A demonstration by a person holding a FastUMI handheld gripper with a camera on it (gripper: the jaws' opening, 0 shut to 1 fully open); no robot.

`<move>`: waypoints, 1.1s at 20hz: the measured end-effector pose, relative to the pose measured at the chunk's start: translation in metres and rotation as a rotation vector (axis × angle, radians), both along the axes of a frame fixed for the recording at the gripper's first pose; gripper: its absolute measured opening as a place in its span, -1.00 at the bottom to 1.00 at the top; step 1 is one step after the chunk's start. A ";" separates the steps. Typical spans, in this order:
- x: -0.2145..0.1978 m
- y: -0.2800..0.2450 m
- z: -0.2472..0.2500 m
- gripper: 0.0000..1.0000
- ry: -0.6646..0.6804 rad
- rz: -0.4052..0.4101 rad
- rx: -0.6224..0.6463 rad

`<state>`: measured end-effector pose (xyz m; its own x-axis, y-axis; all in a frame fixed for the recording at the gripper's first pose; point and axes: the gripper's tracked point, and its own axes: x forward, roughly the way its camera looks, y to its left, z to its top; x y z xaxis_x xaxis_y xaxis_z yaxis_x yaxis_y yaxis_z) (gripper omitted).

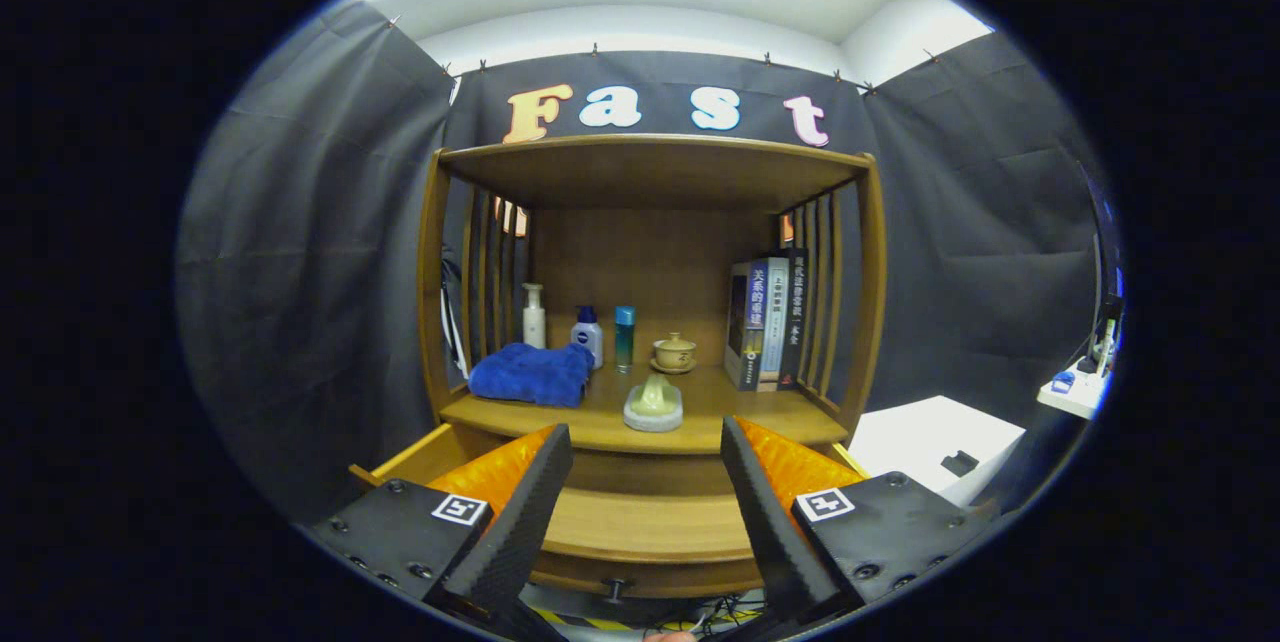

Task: Pull open the drawer, take out the items inside it, and place them on the countertop above the cabinet.

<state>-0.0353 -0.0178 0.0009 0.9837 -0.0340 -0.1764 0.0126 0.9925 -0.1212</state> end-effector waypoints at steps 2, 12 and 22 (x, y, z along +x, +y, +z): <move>-0.014 -0.002 -0.015 0.93 -0.022 -0.016 -0.042; -0.039 0.010 -0.102 0.93 0.014 -0.010 -0.018; -0.041 0.021 -0.166 0.94 0.048 -0.011 0.023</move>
